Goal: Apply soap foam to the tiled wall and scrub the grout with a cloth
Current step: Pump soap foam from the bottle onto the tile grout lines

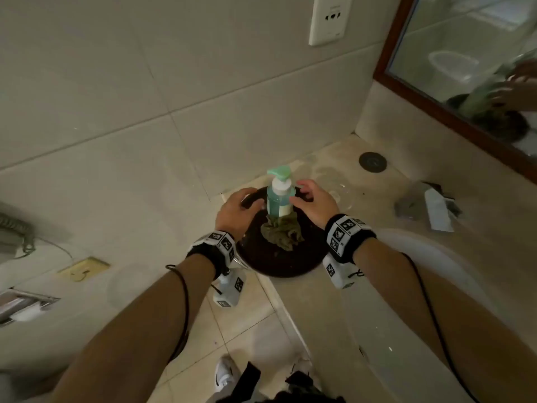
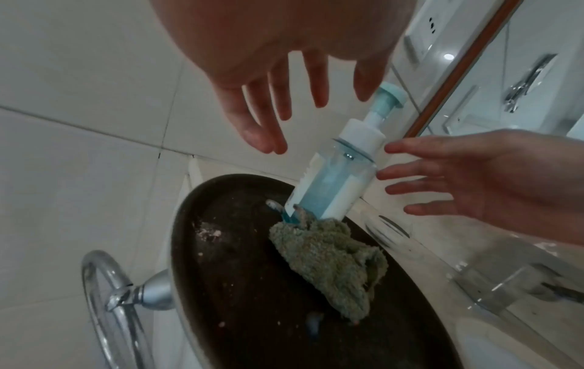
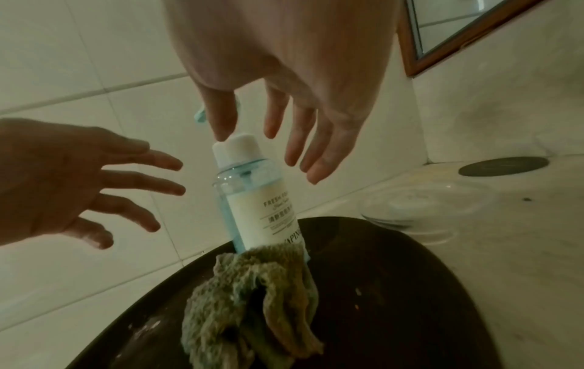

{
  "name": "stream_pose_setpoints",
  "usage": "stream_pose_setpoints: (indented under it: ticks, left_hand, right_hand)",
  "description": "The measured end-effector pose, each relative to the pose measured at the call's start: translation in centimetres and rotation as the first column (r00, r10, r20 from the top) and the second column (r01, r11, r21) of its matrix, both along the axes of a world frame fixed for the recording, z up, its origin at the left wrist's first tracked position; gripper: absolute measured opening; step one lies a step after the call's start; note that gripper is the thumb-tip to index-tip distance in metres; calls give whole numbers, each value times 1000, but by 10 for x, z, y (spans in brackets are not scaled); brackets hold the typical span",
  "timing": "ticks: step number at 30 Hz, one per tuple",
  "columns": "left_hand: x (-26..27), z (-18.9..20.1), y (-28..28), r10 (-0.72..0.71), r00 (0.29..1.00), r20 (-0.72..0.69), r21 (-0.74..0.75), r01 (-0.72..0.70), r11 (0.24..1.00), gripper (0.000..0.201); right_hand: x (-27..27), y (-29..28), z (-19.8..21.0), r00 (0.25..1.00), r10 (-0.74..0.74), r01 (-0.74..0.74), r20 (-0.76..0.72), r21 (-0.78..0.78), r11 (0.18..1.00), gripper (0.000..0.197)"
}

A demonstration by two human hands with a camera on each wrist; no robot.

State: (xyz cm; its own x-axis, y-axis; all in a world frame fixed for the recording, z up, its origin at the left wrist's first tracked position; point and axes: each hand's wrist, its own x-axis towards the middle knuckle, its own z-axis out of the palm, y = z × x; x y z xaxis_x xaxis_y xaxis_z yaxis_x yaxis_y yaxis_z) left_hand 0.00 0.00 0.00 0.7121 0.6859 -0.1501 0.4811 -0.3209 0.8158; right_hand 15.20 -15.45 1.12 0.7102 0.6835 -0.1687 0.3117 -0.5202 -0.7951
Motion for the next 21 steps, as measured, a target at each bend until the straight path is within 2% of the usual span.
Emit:
stream_pose_setpoints:
  ticks: [2, 4, 7, 11, 14, 17, 21]
  left_hand:
    - [1, 3, 5, -1, 1000, 3, -54, 1, 999, 56]
    - [2, 2, 9, -43, 999, -19, -104, 41, 994, 52]
    - [8, 1, 15, -74, 996, -49, -84, 69, 994, 41]
    - [19, -5, 22, -125, 988, -88, -97, 116, 988, 50]
    - [26, -13, 25, -182, 980, -83, -149, 168, 974, 58]
    - [32, -17, 24, -226, 972, -59, -208, 210, 955, 56]
    - [37, -20, 25, -217, 976, -13, -247, 207, 947, 59]
  right_hand:
    - [3, 7, 5, 999, 36, -35, -32, 29, 999, 53]
    - [5, 15, 8, 996, 75, -74, -49, 26, 997, 52]
    - [10, 27, 5, 994, 97, -96, -54, 18, 995, 50]
    - [17, 37, -2, 990, 112, -113, -83, 0, 994, 53]
    - [19, 38, -8, 985, 125, -127, -118, -10, 992, 57]
    - [19, 40, -10, 982, 118, -118, -146, 12, 993, 56]
    - [15, 45, -7, 983, 82, -70, -162, 77, 995, 52]
